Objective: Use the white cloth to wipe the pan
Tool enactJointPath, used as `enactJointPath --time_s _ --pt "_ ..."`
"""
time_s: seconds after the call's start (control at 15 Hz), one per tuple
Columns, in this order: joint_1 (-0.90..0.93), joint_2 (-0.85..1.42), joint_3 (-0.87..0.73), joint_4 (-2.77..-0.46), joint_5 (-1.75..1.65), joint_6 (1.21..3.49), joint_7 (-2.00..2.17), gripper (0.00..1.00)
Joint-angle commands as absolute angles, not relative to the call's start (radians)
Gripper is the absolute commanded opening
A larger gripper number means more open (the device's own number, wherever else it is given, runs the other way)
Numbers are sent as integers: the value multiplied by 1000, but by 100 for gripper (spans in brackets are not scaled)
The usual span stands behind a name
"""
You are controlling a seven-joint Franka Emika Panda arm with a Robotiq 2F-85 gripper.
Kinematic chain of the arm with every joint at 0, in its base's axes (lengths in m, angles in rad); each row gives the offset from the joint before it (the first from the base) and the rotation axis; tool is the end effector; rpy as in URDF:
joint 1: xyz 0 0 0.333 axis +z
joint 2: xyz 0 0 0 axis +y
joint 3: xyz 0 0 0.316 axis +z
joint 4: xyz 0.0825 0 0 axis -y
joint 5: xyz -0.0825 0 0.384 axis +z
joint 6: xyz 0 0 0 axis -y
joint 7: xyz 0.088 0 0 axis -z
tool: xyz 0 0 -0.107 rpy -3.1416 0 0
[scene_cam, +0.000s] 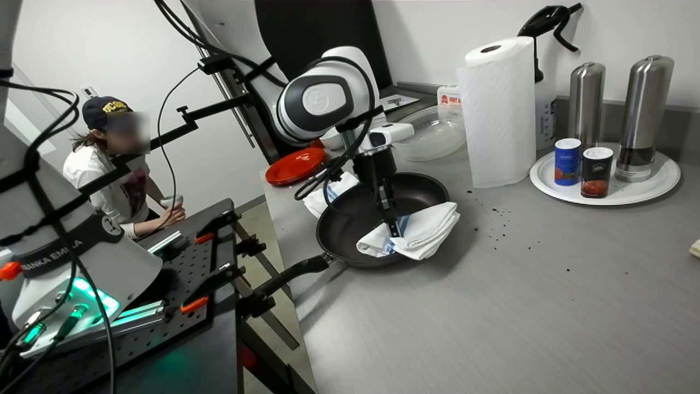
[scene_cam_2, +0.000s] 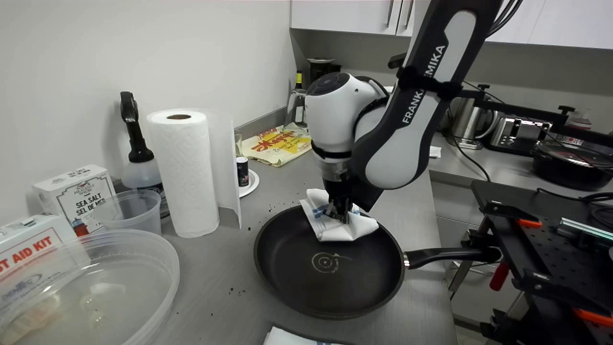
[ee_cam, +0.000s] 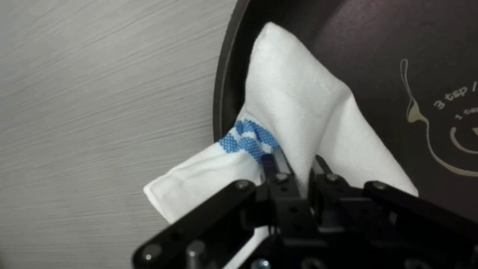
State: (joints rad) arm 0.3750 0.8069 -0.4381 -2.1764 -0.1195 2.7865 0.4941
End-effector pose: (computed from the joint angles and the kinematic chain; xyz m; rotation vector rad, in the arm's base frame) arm 0.5125 -0.0567 0.0414 2.7250 -0.4681 -0.0886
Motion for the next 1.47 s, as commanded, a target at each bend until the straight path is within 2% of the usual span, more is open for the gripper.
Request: enactJointPath --time_s 0.0,0.6,1.4 --pt "444 870 -491 -2151 -145 2812 556 3" --pt "438 928 -482 -2108 -115 2784 550 3" --pt "399 904 -372 -2119 -90 2769 515 3"
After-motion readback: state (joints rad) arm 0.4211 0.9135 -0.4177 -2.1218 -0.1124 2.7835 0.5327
